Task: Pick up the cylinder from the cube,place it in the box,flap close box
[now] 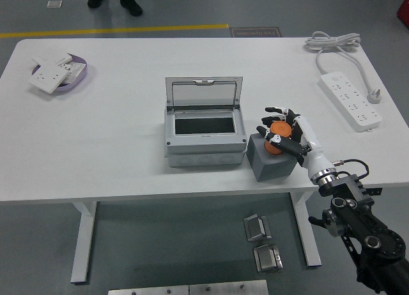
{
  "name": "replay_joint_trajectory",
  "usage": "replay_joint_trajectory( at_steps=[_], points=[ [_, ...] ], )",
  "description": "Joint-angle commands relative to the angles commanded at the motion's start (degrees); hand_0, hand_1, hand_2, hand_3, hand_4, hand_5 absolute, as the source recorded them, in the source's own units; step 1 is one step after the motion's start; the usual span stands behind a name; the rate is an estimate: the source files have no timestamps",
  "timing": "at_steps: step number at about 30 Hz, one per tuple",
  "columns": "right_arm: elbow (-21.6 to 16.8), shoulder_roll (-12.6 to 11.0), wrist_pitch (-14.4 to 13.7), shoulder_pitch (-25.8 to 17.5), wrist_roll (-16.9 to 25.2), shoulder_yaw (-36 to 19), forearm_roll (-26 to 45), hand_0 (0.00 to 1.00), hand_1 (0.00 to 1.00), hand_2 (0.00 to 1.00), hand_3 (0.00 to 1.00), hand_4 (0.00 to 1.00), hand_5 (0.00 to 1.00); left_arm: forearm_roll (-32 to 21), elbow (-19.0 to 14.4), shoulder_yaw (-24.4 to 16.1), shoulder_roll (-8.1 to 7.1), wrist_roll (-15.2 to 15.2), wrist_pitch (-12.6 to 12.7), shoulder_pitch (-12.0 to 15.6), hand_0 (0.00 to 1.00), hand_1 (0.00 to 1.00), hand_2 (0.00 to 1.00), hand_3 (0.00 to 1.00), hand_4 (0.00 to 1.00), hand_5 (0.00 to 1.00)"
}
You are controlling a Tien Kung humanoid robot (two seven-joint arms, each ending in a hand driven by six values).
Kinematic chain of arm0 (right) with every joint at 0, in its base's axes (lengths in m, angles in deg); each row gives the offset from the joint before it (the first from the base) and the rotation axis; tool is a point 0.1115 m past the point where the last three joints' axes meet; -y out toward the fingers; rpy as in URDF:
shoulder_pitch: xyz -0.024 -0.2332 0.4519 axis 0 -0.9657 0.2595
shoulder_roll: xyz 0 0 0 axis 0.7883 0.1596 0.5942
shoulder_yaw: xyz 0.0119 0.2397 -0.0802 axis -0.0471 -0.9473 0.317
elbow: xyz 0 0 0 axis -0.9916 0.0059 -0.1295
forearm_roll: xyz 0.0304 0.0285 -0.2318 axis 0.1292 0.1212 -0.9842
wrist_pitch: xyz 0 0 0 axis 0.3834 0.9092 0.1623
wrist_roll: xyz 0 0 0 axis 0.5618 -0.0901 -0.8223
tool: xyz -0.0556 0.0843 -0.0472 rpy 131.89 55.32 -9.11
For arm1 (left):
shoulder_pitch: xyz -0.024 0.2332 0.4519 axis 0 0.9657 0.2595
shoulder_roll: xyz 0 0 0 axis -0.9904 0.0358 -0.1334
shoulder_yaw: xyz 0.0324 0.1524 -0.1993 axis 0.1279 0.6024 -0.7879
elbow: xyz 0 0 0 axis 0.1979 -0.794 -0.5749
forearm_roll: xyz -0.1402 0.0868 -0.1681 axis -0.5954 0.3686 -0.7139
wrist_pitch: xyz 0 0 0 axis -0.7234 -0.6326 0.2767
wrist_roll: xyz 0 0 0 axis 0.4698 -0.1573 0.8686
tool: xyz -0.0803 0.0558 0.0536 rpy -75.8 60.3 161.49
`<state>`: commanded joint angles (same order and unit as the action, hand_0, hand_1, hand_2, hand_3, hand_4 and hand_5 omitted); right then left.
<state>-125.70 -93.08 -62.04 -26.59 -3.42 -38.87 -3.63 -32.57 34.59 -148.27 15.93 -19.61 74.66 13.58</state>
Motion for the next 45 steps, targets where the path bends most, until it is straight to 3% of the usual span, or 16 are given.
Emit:
replay_joint_trajectory(
  at_steps=[17,18,23,24,29,30,35,36,45],
  points=[
    [0.58,0.59,-1.10,0.00,0.52,1.87,2.51,0.676,0.627,0.564,0.672,0.839,0.184,-0.48,0.00,0.42,-0.15,0.58,-0.19,-0.15,0.604,0.641,0.630,0.652,0.701,0.187],
    [0.57,0.62,-1.20,0.02,0.51,2.00,2.68,0.674,0.608,0.542,0.627,0.591,0.081,-0.53,0.00,0.47,-0.16,0.58,-0.20,-0.15,0.603,0.642,0.630,0.652,0.703,0.182],
    [0.46,0.73,-1.73,-0.04,0.60,2.22,3.24,0.674,0.608,0.542,0.627,0.591,0.081,-0.62,0.00,0.57,-0.16,0.61,-0.23,-0.18,0.603,0.642,0.630,0.652,0.703,0.182],
    [0.45,0.74,-1.86,-0.05,0.62,2.24,3.38,0.626,0.565,0.510,0.527,0.310,0.002,-0.61,0.00,0.57,-0.18,0.63,-0.24,-0.20,0.600,0.641,0.630,0.650,0.705,0.182],
    [0.51,0.75,-2.27,-0.06,0.72,2.31,3.88,0.626,0.565,0.510,0.527,0.310,0.002,-0.53,0.00,0.48,-0.27,0.69,-0.24,-0.27,0.600,0.641,0.630,0.650,0.705,0.182],
    [0.49,0.75,-2.33,-0.06,0.71,2.33,3.89,0.550,0.536,0.484,0.468,0.244,0.002,-0.51,0.00,0.42,-0.29,0.71,-0.23,-0.27,0.601,0.641,0.628,0.646,0.705,0.186],
    [0.39,0.80,-2.59,0.05,0.68,2.44,4.05,0.550,0.536,0.484,0.468,0.244,0.002,-0.59,0.00,0.46,-0.34,0.82,-0.20,-0.29,0.601,0.641,0.628,0.646,0.705,0.186],
    [0.38,0.81,-2.63,0.08,0.66,2.44,4.07,0.516,0.516,0.471,0.440,0.152,0.002,-0.57,0.00,0.46,-0.34,0.82,-0.21,-0.30,0.599,0.641,0.629,0.644,0.709,0.188],
    [-0.02,0.46,-3.02,0.74,0.69,2.11,4.03,0.490,0.504,0.461,0.421,0.109,0.002,-0.23,0.00,0.19,-0.34,0.86,-0.08,-0.25,0.597,0.639,0.631,0.643,0.718,0.202]
  ],
)
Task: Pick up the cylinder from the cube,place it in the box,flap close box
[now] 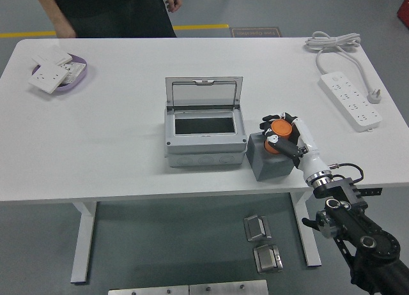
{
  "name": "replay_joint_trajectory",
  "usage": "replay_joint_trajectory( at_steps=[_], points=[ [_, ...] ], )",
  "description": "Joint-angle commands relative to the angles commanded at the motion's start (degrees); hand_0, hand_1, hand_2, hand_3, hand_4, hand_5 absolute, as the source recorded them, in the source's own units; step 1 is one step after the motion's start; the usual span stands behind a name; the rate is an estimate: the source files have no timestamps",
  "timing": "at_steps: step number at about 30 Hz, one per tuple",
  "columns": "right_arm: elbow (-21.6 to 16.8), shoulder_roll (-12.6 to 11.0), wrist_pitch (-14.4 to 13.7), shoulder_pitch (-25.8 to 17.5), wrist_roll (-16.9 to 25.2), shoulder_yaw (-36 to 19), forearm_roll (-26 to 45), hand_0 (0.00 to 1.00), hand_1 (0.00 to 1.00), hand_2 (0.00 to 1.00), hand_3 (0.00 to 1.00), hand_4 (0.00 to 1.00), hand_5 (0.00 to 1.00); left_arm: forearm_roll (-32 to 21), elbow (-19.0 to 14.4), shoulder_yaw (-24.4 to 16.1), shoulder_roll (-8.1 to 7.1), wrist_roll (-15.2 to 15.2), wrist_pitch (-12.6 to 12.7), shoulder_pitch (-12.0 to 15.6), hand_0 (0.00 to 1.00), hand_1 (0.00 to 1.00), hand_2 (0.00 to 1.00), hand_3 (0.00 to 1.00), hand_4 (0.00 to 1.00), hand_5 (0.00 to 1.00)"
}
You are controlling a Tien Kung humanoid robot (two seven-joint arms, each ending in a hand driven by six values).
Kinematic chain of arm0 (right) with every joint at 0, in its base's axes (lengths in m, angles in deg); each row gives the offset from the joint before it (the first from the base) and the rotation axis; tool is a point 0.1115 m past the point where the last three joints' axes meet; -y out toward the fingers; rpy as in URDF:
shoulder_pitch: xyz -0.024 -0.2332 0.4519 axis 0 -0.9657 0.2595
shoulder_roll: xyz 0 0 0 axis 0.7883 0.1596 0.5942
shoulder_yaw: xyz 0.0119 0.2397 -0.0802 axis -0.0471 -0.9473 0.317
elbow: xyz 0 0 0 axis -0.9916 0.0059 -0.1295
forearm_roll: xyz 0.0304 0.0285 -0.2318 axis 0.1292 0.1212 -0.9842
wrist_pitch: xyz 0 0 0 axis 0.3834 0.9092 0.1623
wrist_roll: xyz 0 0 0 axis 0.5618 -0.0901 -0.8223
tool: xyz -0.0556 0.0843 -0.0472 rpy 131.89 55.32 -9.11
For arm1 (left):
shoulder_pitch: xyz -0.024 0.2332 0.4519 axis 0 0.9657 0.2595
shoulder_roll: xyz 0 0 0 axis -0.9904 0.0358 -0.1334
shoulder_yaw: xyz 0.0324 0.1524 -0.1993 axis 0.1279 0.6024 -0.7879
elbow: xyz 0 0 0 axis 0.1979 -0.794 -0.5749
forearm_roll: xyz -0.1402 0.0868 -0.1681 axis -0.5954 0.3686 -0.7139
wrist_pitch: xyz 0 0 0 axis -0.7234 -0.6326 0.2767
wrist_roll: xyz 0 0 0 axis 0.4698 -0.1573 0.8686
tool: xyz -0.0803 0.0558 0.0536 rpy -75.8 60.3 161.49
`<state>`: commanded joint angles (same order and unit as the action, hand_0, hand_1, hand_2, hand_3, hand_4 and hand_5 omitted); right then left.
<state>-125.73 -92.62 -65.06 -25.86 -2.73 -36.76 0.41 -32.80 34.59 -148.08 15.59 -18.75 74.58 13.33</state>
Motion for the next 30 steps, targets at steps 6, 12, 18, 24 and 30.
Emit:
replay_joint_trajectory(
  at_steps=[6,12,18,24,30],
  points=[
    [-1.13,-1.61,-0.19,1.99,-0.20,0.16,-0.32,0.455,0.481,0.439,0.379,0.031,0.002,0.14,0.00,0.07,0.03,-0.10,0.08,0.06,0.597,0.639,0.631,0.642,0.721,0.210],
    [-3.46,-3.72,-3.11,4.69,-1.41,1.32,-3.96,0.462,0.486,0.445,0.368,0.070,0.002,0.28,0.00,-0.06,0.02,-0.20,0.16,0.05,0.598,0.639,0.631,0.642,0.721,0.215],
    [-5.98,-4.58,-7.43,8.17,-4.10,3.94,-11.26,0.441,0.479,0.439,0.339,0.088,0.002,0.51,0.00,-0.31,0.10,-0.47,0.32,0.13,0.597,0.639,0.631,0.642,0.724,0.228],
    [-6.39,-4.27,-10.40,13.66,-9.56,9.81,-20.77,0.200,0.284,0.386,0.283,0.010,0.002,0.77,0.00,-0.58,0.07,-0.72,0.36,0.18,0.597,0.639,0.632,0.642,0.727,0.236],
    [-5.06,-2.91,-9.33,19.39,-16.42,16.35,-31.18,0.030,0.156,0.339,0.245,0.002,0.002,0.98,0.00,-0.96,-0.08,-1.11,0.45,0.18,0.597,0.638,0.633,0.642,0.727,0.248]
  ],
)
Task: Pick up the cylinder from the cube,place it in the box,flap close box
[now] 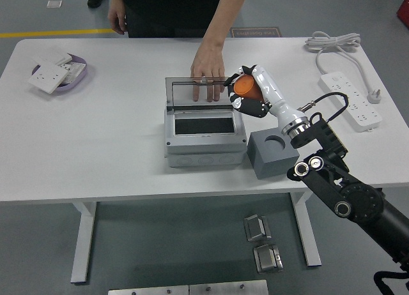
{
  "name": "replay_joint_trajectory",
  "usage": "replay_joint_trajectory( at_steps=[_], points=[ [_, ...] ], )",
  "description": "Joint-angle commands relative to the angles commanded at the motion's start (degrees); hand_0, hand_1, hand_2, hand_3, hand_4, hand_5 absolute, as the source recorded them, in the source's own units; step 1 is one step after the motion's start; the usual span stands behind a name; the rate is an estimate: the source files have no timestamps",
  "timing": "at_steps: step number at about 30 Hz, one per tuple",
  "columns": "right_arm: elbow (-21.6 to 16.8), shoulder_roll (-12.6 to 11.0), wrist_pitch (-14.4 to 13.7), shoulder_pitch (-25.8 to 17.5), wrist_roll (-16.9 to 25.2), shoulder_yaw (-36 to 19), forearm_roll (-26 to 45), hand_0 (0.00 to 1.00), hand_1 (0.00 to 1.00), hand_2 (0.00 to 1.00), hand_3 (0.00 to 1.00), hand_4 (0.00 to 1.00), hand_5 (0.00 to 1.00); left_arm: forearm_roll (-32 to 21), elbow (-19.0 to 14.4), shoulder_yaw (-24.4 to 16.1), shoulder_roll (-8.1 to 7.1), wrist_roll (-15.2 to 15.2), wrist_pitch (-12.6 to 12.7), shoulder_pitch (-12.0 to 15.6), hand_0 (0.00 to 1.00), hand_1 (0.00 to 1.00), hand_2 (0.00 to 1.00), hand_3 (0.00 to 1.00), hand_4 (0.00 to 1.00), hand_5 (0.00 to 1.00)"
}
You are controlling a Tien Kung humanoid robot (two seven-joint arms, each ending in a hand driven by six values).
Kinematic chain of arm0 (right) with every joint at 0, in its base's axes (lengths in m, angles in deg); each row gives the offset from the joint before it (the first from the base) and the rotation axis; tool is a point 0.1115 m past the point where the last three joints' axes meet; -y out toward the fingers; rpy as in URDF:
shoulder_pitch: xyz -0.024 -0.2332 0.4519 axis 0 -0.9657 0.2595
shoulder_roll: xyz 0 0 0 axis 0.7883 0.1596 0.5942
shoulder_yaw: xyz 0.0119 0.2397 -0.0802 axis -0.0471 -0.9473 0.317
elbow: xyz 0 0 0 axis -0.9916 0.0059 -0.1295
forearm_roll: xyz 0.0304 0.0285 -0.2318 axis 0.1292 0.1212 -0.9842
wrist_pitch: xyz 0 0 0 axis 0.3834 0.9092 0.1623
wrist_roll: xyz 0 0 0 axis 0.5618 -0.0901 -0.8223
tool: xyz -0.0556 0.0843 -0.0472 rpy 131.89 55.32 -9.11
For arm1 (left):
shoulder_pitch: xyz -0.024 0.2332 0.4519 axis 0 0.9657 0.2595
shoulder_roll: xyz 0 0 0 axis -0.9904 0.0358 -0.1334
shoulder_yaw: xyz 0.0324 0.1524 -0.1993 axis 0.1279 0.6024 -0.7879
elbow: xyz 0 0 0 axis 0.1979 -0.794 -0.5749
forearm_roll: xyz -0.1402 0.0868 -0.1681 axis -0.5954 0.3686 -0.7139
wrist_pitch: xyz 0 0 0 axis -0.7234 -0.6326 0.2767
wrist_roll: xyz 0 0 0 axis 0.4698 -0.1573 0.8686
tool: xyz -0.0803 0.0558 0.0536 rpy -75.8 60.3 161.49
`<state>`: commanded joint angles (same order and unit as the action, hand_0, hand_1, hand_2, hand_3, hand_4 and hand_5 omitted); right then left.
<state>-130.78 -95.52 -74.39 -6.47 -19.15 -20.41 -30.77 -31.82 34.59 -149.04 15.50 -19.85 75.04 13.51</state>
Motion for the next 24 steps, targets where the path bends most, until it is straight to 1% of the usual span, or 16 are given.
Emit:
replay_joint_trajectory(
  at_steps=[2,3,6,8,13,16,20,24],
  points=[
    [0.82,0.87,1.28,1.93,-2.42,2.29,-3.26,0.030,0.156,0.339,0.245,0.002,0.002,0.04,0.00,-0.07,-0.05,-0.14,0.02,0.02,0.597,0.638,0.633,0.642,0.727,0.248],
    [1.25,1.31,1.97,2.77,-3.53,3.32,-4.86,0.006,0.136,0.321,0.241,0.002,0.002,0.08,0.00,-0.13,-0.06,-0.19,0.03,0.02,0.598,0.639,0.633,0.642,0.729,0.251],
    [3.14,3.06,3.91,5.36,-7.05,6.73,-9.76,0.006,0.136,0.321,0.241,0.002,0.002,0.18,0.00,-0.25,-0.11,-0.35,0.05,0.04,0.598,0.639,0.633,0.642,0.729,0.251],
    [4.50,4.31,4.76,6.84,-8.33,8.71,-12.57,0.006,0.136,0.321,0.241,0.002,0.002,0.25,0.00,-0.34,-0.15,-0.45,0.06,0.03,0.598,0.639,0.633,0.642,0.729,0.251],
    [7.99,7.23,5.90,10.15,-9.49,12.73,-18.48,0.002,0.125,0.312,0.234,0.002,0.002,0.37,0.00,-0.36,-0.28,-0.59,0.03,0.04,0.598,0.640,0.633,0.642,0.731,0.251],
    [10.29,8.58,6.09,11.86,-9.51,14.26,-20.33,0.002,0.126,0.312,0.230,0.002,0.002,0.46,0.00,-0.38,-0.38,-0.60,0.00,0.00,0.598,0.639,0.633,0.641,0.731,0.252],
    [13.15,9.77,6.64,13.63,-9.45,15.32,-21.00,0.002,0.126,0.312,0.230,0.002,0.002,0.51,0.00,-0.25,-0.49,-0.63,-0.04,-0.09,0.598,0.639,0.633,0.641,0.731,0.252],
    [15.76,9.91,8.31,14.61,-9.04,15.25,-21.39,0.006,0.129,0.313,0.233,0.002,0.002,0.49,0.00,-0.10,-0.55,-0.62,-0.10,-0.13,0.598,0.639,0.633,0.639,0.731,0.252]
  ],
)
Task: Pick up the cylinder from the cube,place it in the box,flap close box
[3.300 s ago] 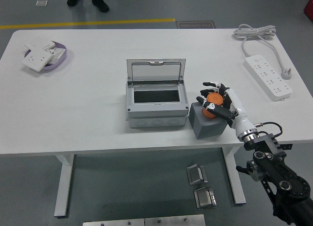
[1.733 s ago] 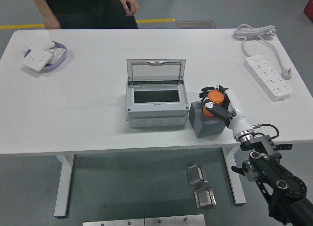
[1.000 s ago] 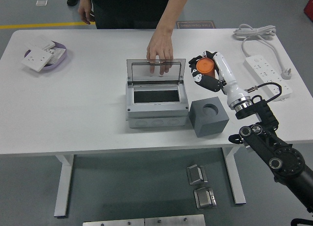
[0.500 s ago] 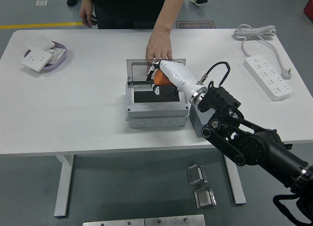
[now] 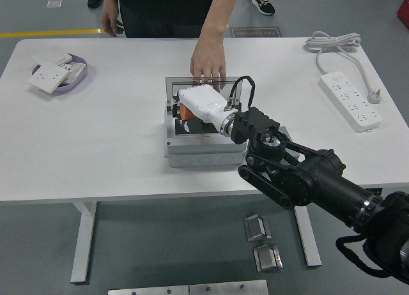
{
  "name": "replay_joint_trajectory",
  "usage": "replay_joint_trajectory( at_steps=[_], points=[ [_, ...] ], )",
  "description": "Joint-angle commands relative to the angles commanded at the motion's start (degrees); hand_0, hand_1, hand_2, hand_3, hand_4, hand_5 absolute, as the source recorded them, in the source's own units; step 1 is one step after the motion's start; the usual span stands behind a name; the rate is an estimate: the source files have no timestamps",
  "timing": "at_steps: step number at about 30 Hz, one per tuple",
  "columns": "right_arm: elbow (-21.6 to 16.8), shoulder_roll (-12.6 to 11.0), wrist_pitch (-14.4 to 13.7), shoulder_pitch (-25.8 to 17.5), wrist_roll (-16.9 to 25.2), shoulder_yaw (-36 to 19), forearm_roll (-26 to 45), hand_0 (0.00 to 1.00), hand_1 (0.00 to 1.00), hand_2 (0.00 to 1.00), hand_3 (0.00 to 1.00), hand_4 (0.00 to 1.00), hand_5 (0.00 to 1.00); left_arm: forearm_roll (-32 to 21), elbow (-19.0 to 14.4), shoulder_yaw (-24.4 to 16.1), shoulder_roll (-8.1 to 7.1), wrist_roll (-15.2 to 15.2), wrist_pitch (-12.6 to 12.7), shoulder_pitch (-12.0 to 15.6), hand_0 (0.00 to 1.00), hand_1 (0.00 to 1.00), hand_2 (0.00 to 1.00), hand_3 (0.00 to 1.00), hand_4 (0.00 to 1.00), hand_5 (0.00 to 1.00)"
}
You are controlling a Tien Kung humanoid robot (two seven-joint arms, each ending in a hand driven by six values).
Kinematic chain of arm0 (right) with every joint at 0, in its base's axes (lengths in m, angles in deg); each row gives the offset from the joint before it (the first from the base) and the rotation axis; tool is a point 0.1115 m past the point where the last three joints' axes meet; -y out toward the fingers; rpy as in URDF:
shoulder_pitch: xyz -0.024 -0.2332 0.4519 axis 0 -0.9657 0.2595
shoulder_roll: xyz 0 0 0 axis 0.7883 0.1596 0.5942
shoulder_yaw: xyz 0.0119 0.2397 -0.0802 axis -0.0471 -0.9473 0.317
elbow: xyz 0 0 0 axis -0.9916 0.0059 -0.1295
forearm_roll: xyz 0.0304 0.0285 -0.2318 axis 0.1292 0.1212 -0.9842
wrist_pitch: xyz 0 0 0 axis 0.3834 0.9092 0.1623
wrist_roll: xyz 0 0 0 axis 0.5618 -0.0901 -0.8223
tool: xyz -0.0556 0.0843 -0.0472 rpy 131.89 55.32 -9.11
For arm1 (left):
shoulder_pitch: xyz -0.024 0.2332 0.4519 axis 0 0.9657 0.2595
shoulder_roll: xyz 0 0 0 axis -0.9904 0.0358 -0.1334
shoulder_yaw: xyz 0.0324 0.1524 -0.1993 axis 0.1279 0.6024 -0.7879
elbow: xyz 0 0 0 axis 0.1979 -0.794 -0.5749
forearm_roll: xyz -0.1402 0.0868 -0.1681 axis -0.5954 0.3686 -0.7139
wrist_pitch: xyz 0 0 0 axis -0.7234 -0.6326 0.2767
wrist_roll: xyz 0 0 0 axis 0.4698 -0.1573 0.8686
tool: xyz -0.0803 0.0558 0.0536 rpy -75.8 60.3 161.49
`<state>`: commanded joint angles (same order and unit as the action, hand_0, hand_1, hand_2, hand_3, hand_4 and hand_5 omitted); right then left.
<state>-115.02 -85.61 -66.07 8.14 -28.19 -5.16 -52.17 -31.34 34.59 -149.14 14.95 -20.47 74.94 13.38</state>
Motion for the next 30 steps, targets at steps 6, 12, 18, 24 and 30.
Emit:
replay_joint_trajectory(
  at_steps=[6,12,18,24,30],
  points=[
    [2.72,0.00,2.01,0.30,-0.36,-0.45,-0.26,0.116,0.207,0.347,0.312,0.002,0.002,-0.18,0.00,0.24,-0.02,0.03,-0.02,0.07,0.599,0.639,0.633,0.641,0.732,0.253],
    [3.89,0.00,2.60,0.37,-0.51,-0.89,-0.42,0.540,0.504,0.518,0.533,0.239,0.002,-0.18,0.00,0.28,-0.03,0.06,-0.04,0.02,0.599,0.639,0.632,0.641,0.732,0.253],
    [3.84,0.00,2.27,0.53,-0.32,-0.96,-0.31,0.667,0.585,0.574,0.607,0.279,0.043,-0.22,0.00,0.38,-0.01,0.06,-0.05,-0.01,0.598,0.640,0.632,0.640,0.732,0.251],
    [3.84,0.00,2.11,0.58,0.05,-0.98,0.04,0.670,0.606,0.593,0.633,0.298,0.095,-0.19,0.00,0.46,-0.06,0.05,-0.07,0.00,0.598,0.640,0.631,0.640,0.732,0.251],
    [3.98,0.00,2.22,0.39,0.46,-0.80,0.32,0.661,0.606,0.597,0.640,0.318,0.149,-0.09,0.00,0.47,-0.08,0.03,-0.09,-0.04,0.599,0.641,0.631,0.640,0.732,0.250]
  ],
)
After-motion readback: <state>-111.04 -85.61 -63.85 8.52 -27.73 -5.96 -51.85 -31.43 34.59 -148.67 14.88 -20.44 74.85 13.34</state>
